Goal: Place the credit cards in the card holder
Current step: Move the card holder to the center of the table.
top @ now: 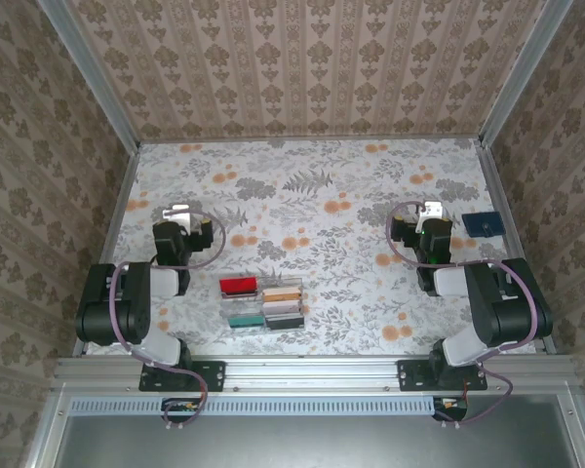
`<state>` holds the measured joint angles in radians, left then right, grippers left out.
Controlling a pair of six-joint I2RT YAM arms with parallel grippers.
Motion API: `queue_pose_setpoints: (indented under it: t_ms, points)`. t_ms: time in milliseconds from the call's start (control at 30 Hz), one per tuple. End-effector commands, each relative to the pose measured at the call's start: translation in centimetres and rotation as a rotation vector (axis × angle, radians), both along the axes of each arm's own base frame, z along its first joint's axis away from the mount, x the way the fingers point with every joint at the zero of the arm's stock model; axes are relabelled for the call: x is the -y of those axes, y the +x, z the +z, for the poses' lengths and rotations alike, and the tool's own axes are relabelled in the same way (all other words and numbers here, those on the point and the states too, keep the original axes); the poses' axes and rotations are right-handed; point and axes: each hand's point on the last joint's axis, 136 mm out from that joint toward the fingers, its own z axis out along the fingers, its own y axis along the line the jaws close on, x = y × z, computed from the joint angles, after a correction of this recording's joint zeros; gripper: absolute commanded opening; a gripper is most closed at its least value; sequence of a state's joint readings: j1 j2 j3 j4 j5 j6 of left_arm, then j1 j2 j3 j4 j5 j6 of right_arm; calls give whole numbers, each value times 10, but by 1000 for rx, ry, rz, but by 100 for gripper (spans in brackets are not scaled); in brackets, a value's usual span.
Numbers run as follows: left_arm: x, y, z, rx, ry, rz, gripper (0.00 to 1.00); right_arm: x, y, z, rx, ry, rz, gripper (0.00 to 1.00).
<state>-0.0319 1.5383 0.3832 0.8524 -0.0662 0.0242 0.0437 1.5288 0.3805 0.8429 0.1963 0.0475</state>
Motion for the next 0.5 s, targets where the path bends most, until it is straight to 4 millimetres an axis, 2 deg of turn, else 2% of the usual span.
queue_pose_setpoints:
  t_ms: [0,467]
  points:
    - [0,6,9,24,14,-16,100,-2,8,13,48,8,14,100]
    - [3,6,10,29,11,-31,100,-1,8,13,48,10,13,100]
